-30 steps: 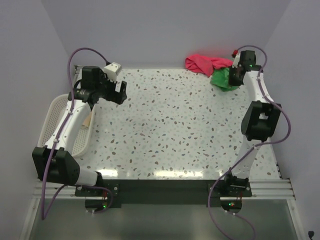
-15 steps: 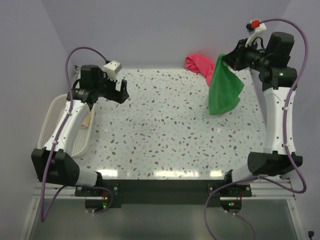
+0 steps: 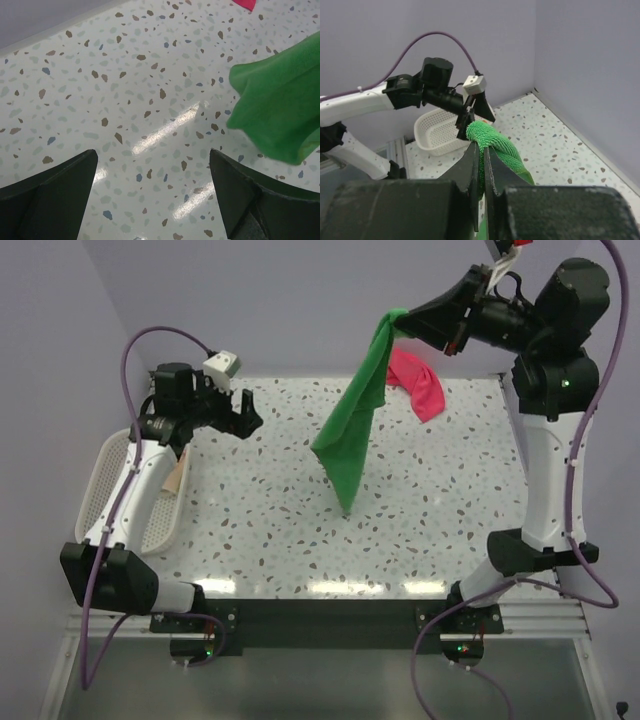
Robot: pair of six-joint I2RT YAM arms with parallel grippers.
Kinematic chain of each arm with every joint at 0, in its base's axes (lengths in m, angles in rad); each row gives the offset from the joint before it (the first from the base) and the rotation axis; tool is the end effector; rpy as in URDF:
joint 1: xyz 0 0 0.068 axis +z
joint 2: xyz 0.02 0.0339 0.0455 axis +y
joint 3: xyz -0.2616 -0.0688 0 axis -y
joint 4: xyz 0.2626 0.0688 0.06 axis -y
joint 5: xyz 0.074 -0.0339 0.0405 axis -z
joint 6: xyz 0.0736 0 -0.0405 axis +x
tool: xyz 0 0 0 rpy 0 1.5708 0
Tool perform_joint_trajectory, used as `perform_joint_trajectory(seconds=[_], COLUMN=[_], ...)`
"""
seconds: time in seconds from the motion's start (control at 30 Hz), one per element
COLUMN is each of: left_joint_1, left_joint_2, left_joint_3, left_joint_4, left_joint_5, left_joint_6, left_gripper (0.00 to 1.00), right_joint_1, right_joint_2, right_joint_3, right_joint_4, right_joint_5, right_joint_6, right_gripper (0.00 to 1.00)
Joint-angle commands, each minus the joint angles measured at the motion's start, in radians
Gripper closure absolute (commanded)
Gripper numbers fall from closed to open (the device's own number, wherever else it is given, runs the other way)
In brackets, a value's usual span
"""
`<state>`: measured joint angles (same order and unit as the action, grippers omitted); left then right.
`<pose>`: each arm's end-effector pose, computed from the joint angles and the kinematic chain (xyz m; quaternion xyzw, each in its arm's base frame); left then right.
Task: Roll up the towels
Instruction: Move the towel to the center of the board
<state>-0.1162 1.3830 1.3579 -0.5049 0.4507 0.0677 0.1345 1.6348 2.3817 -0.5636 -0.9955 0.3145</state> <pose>0.3501 -0.0731 0.3530 0.1883 0.8319 -0.2056 0.4798 0.2898 0.1015 0.6178 -0.3151 0.5926 0.4480 0.5906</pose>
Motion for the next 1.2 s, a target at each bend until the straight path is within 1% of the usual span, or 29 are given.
perform_joint_trajectory(seconds=[0.0,0.03,0.07,0.1,0.13,0.17,0.2,0.23,0.27,0.3,0.33,0.4,0.43,0.53,0.63,0.7,0.73,0.83,0.87,1.0,1.03,1.17], left_joint_1=[0.009,0.009,0.007,0.009,0.009,0.009,0.009,0.006,0.004,0.003,-0.006,-0.026,-0.060,-0.120,-0.148,-0.155,-0.166,-0.198,-0.207,-0.243,-0.253,-0.281], left_joint_2=[-0.044,-0.041,-0.036,-0.033,-0.029,-0.016,-0.010,-0.003,0.010,0.017,0.025,0.053,0.068,0.149,0.224,0.272,0.330,0.440,0.465,0.568,0.608,0.688], left_joint_3=[-0.002,-0.009,-0.025,-0.032,-0.042,-0.061,-0.069,-0.080,-0.103,-0.115,-0.127,-0.154,-0.157,-0.167,-0.152,-0.103,-0.076,0.051,0.073,0.153,0.170,0.237], left_joint_4=[0.104,0.108,0.108,0.105,0.101,0.092,0.085,0.078,0.071,0.059,0.052,0.026,0.017,0.009,0.057,0.083,0.082,0.077,0.084,0.111,0.114,0.114], left_joint_5=[0.055,0.071,0.075,0.077,0.078,0.080,0.083,0.094,0.100,0.109,0.126,0.137,0.116,0.051,0.019,0.011,0.008,-0.010,-0.020,-0.047,-0.049,-0.064], left_joint_6=[-0.009,0.015,0.029,0.043,0.055,0.082,0.099,0.140,0.162,0.184,0.205,0.273,0.300,0.320,0.298,0.282,0.271,0.258,0.254,0.213,0.192,0.165], left_gripper=[0.00,0.00,0.00,0.00,0.01,0.02,0.05,0.06,0.07,0.09,0.10,0.13,0.15,0.18,0.20,0.23,0.24,0.29,0.30,0.39,0.40,0.43], right_joint_1=[-0.009,-0.013,-0.015,-0.019,-0.022,-0.030,-0.051,-0.065,-0.082,-0.120,-0.131,-0.206,-0.219,-0.246,-0.245,-0.246,-0.246,-0.245,-0.246,-0.246,-0.246,-0.245], right_joint_2=[-0.062,-0.084,-0.108,-0.171,-0.200,-0.235,-0.290,-0.317,-0.332,-0.343,-0.343,-0.328,-0.310,-0.282,-0.274,-0.259,-0.253,-0.243,-0.243,-0.248,-0.250,-0.257], right_joint_3=[0.036,-0.022,-0.070,-0.196,-0.276,-0.361,-0.525,-0.606,-0.677,-0.788,-0.838,-0.938,-0.958,-1.004,-1.053,-1.076,-1.082,-1.110,-1.113,-1.121,-1.121,-1.125], right_joint_4=[-0.167,-0.255,-0.427,-0.497,-0.548,-0.615,-0.636,-0.653,-0.682,-0.700,-0.708,-0.739,-0.746,-0.756,-0.701,-0.682,-0.677,-0.648,-0.636,-0.610,-0.607,-0.570], right_joint_5=[-0.075,-0.062,-0.013,0.042,0.101,0.209,0.262,0.314,0.368,0.441,0.472,0.544,0.560,0.597,0.627,0.640,0.649,0.659,0.666,0.695,0.702,0.738], right_joint_6=[-0.065,-0.248,-0.365,-0.467,-0.621,-0.687,-0.750,-0.852,-0.899,-0.952,-1.030,-1.097,-1.139,-1.175,-1.155,-1.146,-1.137,-1.109,-1.103,-1.071,-1.060,-1.040], right_gripper=[1.00,1.00,1.00,1.00,1.00,1.00,1.00,1.00,1.00,1.00,1.00,1.00,1.00,1.00,1.00,1.00,1.00,1.00,1.00,1.00,1.00,1.00])
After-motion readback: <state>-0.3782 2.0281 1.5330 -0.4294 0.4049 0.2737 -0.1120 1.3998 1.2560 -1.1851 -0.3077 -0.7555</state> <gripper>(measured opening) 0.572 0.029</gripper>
